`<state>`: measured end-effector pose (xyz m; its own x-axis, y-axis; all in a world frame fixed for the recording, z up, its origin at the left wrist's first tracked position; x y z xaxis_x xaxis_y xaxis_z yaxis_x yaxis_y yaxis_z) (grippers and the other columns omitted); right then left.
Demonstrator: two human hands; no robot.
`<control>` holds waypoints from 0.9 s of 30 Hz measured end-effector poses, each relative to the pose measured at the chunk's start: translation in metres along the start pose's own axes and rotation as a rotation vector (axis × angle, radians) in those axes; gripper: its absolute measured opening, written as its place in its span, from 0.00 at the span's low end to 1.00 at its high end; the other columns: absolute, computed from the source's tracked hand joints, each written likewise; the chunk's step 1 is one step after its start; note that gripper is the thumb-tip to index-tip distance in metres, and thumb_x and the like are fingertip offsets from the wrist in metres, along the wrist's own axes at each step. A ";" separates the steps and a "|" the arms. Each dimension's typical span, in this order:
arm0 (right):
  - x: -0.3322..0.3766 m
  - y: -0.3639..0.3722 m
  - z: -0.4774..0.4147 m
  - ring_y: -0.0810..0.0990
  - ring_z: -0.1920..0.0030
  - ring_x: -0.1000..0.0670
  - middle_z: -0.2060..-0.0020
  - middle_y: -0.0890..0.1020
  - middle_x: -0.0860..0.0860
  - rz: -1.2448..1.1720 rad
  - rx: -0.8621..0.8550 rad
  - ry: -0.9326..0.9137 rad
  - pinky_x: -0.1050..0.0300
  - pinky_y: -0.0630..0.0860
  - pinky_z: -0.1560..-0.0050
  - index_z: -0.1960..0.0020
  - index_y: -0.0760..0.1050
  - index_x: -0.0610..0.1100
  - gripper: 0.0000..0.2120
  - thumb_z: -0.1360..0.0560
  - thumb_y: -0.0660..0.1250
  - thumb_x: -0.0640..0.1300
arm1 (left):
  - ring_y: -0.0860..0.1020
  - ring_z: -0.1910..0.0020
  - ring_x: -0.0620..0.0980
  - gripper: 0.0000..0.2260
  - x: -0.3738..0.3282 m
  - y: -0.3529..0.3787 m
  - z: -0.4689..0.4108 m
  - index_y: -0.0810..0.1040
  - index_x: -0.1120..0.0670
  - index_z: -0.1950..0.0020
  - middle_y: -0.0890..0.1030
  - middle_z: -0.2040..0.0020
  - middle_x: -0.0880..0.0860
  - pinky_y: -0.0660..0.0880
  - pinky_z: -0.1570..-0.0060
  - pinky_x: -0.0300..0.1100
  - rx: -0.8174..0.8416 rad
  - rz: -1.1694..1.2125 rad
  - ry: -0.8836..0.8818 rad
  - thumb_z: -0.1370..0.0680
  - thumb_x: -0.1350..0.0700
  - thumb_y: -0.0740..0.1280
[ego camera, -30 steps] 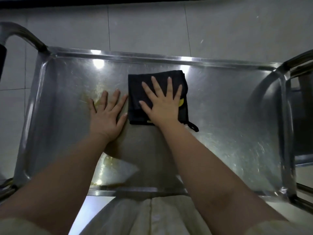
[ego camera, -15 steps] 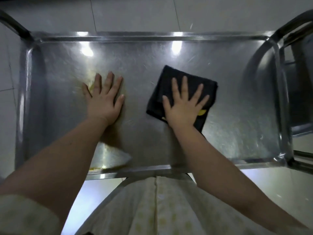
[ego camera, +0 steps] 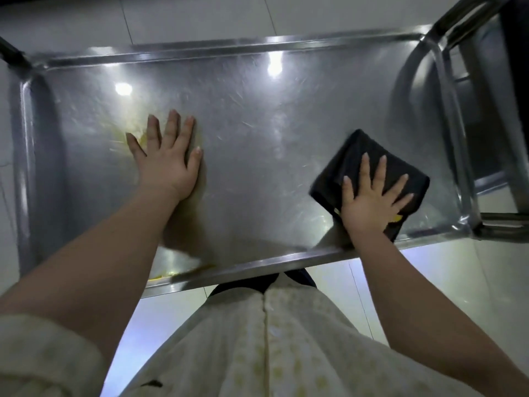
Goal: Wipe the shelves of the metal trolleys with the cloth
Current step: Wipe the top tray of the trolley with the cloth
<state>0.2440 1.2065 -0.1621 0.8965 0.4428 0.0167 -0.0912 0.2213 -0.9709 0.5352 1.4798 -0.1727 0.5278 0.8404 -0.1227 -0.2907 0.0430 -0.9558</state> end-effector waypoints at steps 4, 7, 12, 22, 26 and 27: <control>0.126 0.026 0.082 0.46 0.23 0.31 0.20 0.52 0.53 0.018 -0.037 -0.393 0.26 0.41 0.29 0.21 0.52 0.60 0.31 0.22 0.44 0.67 | 0.40 0.21 0.57 0.26 -0.002 -0.001 0.001 0.44 0.39 0.20 0.44 0.19 0.46 0.36 0.29 0.68 -0.009 0.009 0.008 0.18 0.40 0.46; 0.168 0.036 0.125 0.45 0.22 0.33 0.20 0.52 0.54 0.076 0.003 -0.800 0.27 0.45 0.28 0.21 0.53 0.60 0.31 0.21 0.49 0.67 | 0.39 0.21 0.56 0.26 0.001 -0.001 0.002 0.43 0.39 0.20 0.43 0.19 0.45 0.36 0.28 0.68 -0.009 0.009 0.012 0.18 0.40 0.46; 0.070 0.020 0.065 0.53 0.22 0.39 0.22 0.59 0.53 0.100 -0.094 -0.867 0.33 0.51 0.26 0.23 0.57 0.61 0.30 0.23 0.54 0.67 | 0.40 0.21 0.56 0.26 -0.001 -0.002 0.001 0.43 0.39 0.20 0.43 0.19 0.46 0.36 0.29 0.68 -0.015 0.002 0.023 0.18 0.39 0.45; 0.038 0.015 0.041 0.48 0.23 0.33 0.21 0.54 0.54 0.149 -0.047 -0.561 0.26 0.46 0.29 0.21 0.51 0.59 0.33 0.24 0.47 0.68 | 0.40 0.21 0.57 0.27 0.002 -0.001 0.002 0.44 0.40 0.20 0.44 0.19 0.46 0.34 0.30 0.69 0.000 0.003 0.019 0.18 0.38 0.45; 0.162 0.035 0.117 0.45 0.23 0.31 0.20 0.51 0.55 0.099 0.003 -0.703 0.25 0.42 0.30 0.21 0.51 0.60 0.34 0.25 0.46 0.69 | 0.38 0.21 0.55 0.26 0.005 -0.005 -0.002 0.44 0.40 0.20 0.42 0.19 0.44 0.33 0.30 0.68 0.087 0.063 0.026 0.18 0.39 0.47; 0.190 0.039 0.138 0.41 0.23 0.32 0.20 0.48 0.55 0.096 0.039 -0.726 0.25 0.40 0.30 0.21 0.48 0.60 0.34 0.24 0.45 0.69 | 0.38 0.21 0.55 0.26 0.005 -0.007 -0.003 0.46 0.40 0.20 0.43 0.19 0.44 0.33 0.30 0.68 0.110 0.100 0.024 0.17 0.40 0.48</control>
<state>0.3513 1.4195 -0.1636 0.3720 0.9229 0.0994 -0.1820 0.1775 -0.9671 0.5427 1.4825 -0.1671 0.5103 0.8303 -0.2239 -0.4281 0.0195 -0.9035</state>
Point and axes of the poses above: each hand's wrist, its own z-axis away from the middle knuckle, its own y-axis out of the palm, x = y × z, the point moved 6 cm from there along -z, towards the middle knuckle
